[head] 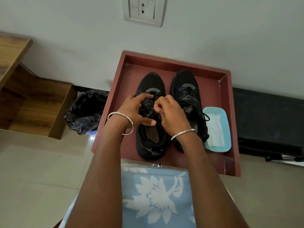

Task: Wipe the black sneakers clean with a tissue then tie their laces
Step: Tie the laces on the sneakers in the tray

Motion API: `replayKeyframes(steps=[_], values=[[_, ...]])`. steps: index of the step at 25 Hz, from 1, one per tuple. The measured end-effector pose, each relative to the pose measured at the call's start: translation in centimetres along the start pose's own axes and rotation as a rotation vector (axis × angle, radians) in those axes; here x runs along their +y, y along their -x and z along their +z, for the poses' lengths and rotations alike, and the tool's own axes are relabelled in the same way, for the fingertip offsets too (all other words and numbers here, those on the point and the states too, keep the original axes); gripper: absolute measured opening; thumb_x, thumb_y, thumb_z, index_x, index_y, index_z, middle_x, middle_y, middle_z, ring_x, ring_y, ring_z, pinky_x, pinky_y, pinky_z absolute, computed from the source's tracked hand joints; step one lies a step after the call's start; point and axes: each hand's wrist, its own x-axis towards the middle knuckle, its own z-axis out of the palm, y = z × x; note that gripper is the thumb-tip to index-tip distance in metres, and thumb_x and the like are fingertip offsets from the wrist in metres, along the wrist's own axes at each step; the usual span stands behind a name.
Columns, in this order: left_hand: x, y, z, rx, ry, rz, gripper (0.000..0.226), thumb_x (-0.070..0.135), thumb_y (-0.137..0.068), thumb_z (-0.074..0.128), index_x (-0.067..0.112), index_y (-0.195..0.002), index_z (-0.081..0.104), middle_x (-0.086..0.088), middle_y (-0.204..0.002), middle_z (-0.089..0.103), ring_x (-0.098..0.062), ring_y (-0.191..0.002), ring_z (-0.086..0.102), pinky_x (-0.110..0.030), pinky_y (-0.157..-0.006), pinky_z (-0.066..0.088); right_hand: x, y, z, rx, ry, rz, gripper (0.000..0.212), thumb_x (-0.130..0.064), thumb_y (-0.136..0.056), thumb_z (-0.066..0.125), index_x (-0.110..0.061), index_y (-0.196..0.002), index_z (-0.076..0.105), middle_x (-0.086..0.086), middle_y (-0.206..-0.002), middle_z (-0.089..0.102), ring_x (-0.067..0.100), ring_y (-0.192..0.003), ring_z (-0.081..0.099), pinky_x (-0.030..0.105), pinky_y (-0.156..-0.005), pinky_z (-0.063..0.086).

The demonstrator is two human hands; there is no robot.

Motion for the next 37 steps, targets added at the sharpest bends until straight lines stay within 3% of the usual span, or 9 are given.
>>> replayKeyframes(steps=[3,6,11,16,18,22,25,31,37], values=[[0.1,-0.1,0.4,-0.002,0.092,0.004,0.091,0.017,-0.067,0.091,0.038,-0.142,0.045,-0.006,-0.124,0.034,-0.024,-0.107,0.051,-0.024,-0.064,0.061,-0.1,0.3,0.0,0.020,-0.058,0.022,0.009,-0.005,-0.097,0.050,-0.013,-0.097,0.055,0.005,-0.104,0.050,0.028,-0.089,0.054,0.048,-0.078,0.049],[-0.3,-0.9,0.8,0.050,0.105,0.010,0.091,0.017,-0.066,0.092,0.040,-0.140,0.045,-0.005,-0.122,0.034,-0.026,-0.109,0.050,-0.022,-0.053,0.059,-0.5,0.3,-0.3,0.088,-0.093,0.022,0.008,-0.007,-0.098,0.050,-0.012,-0.097,0.056,0.003,-0.105,0.053,0.026,-0.090,0.056,0.047,-0.077,0.049],[-0.8,-1.5,0.9,0.072,0.131,0.012,0.090,0.017,-0.065,0.092,0.038,-0.138,0.045,-0.007,-0.122,0.036,-0.028,-0.108,0.052,-0.019,-0.049,0.056,-0.3,0.1,-0.6,0.120,-0.255,0.102,0.010,-0.008,-0.096,0.055,-0.017,-0.093,0.061,-0.005,-0.097,0.063,0.015,-0.089,0.061,0.042,-0.081,0.052],[-1.5,-1.7,0.5,0.096,0.209,-0.002,0.086,0.015,-0.060,0.095,0.029,-0.129,0.047,-0.010,-0.125,0.045,-0.033,-0.108,0.058,-0.024,-0.050,0.057,-0.1,0.1,-1.1,0.126,-0.363,0.143,0.018,-0.002,-0.090,0.065,-0.015,-0.101,0.072,-0.007,-0.097,0.072,0.005,-0.091,0.067,0.012,-0.082,0.050],[-1.6,-1.7,0.4,0.089,0.225,-0.017,0.084,0.015,-0.058,0.096,0.029,-0.126,0.046,-0.010,-0.127,0.047,-0.031,-0.108,0.060,-0.031,-0.054,0.061,0.0,0.0,-0.9,0.154,-0.337,0.123,0.016,-0.004,-0.089,0.067,-0.015,-0.098,0.074,-0.006,-0.096,0.073,0.005,-0.091,0.067,0.017,-0.083,0.052],[-1.7,-1.7,0.3,0.083,0.256,-0.030,0.082,0.016,-0.059,0.095,0.031,-0.122,0.045,-0.010,-0.126,0.050,-0.030,-0.104,0.062,-0.031,-0.057,0.061,-0.4,-0.3,-0.2,0.212,-0.193,0.105,0.009,-0.010,-0.092,0.065,-0.018,-0.090,0.067,-0.006,-0.088,0.069,0.013,-0.085,0.065,0.041,-0.078,0.055],[-1.8,-1.8,0.7,0.094,0.242,0.001,0.079,0.017,-0.062,0.094,0.031,-0.121,0.045,-0.008,-0.124,0.046,-0.030,-0.109,0.058,-0.030,-0.057,0.061,-1.1,-0.2,-0.3,0.229,-0.074,0.128,0.008,-0.010,-0.097,0.060,-0.017,-0.093,0.062,-0.005,-0.085,0.068,0.019,-0.081,0.065,0.039,-0.072,0.051],[-1.3,-1.9,1.1,0.126,0.183,0.014,0.080,0.017,-0.059,0.095,0.031,-0.116,0.042,-0.008,-0.121,0.043,-0.032,-0.101,0.059,-0.024,-0.050,0.057,-0.9,0.0,-0.7,0.243,-0.125,0.168,0.007,-0.013,-0.095,0.062,-0.019,-0.092,0.065,-0.012,-0.083,0.069,0.014,-0.082,0.067,0.043,-0.077,0.052],[-1.1,-1.5,0.6,0.147,0.106,0.011,0.083,0.022,-0.058,0.096,0.026,-0.122,0.044,-0.005,-0.119,0.045,-0.023,-0.103,0.055,-0.020,-0.049,0.056,-0.2,-0.2,-0.8,0.206,-0.301,0.211,0.014,-0.011,-0.089,0.072,-0.019,-0.099,0.077,-0.010,-0.091,0.076,0.002,-0.085,0.070,0.024,-0.080,0.056]])
